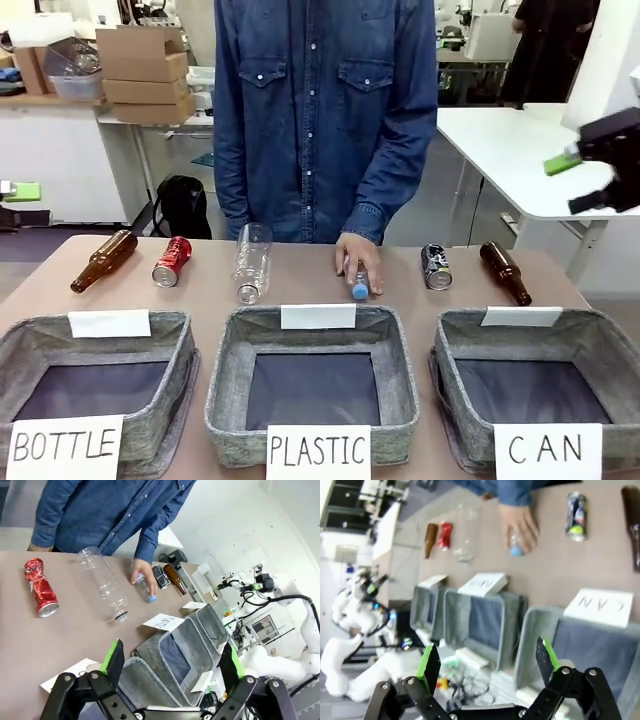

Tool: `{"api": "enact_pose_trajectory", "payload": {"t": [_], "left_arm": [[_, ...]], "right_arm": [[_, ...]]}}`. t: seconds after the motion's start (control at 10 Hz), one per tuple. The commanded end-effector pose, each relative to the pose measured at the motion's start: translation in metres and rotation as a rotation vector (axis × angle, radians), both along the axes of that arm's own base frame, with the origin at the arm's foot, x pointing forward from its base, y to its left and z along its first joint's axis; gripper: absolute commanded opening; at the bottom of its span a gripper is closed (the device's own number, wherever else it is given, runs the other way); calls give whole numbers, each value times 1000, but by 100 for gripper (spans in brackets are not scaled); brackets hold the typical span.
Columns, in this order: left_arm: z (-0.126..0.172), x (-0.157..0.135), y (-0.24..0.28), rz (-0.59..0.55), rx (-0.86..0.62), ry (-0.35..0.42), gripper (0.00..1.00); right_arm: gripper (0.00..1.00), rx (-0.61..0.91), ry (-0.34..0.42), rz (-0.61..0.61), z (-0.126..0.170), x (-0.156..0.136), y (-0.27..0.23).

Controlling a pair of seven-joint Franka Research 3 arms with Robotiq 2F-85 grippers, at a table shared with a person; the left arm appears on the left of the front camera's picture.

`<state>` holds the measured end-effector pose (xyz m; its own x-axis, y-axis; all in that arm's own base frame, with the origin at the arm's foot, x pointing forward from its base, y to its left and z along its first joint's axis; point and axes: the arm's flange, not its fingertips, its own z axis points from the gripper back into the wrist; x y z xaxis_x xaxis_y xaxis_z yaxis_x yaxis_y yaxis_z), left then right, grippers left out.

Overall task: Sort the can waste into the basket.
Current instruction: Pick up the can waste from the table and place it in the right Fabric basket.

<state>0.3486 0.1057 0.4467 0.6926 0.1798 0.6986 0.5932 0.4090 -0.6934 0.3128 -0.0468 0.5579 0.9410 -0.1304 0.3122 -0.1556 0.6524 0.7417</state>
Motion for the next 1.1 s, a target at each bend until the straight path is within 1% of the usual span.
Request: {"api": "enact_pose_trajectory", "payload": {"t": [0.0, 0.1, 0.2, 0.3, 0.4, 0.5, 0.6, 0.7, 0.8, 0.9, 1.0], "left_arm": [[-1, 2, -1, 1, -16, -36, 100], [-1, 2, -1, 1, -16, -36, 100], [-1, 2, -1, 1, -16, -36, 100], [-1, 2, -1, 1, -16, -36, 100], [-1, 2, -1, 1, -16, -36, 100], [-1, 2, -1, 1, -16, -36, 100], [-1, 2, -1, 1, -16, -36, 100], [-1, 2, -1, 1, -16, -36, 100], [-1, 2, -1, 1, -16, -36, 100], [-1, 2, -1, 1, -16, -36, 100], [-1, 2, -1, 1, -16, -36, 100]], "right_arm": [[100, 24, -33, 4, -4, -51, -20], [100, 31, -42, -12, -6, -54, -21], [100, 27, -42, -6, -8, -45, -17], [100, 19, -43, 33, -7, -21, -6], [100, -23, -34, 15, -6, 8, 8], [100, -68, -2, 8, -7, 40, 24], [100, -83, 45, 12, -10, 68, 35], [100, -103, 83, 11, -11, 78, 39], [100, -105, 77, -4, -9, 72, 33], [100, -91, 68, -49, -8, 55, 18], [100, -67, 47, -99, -11, 30, 0]]}}
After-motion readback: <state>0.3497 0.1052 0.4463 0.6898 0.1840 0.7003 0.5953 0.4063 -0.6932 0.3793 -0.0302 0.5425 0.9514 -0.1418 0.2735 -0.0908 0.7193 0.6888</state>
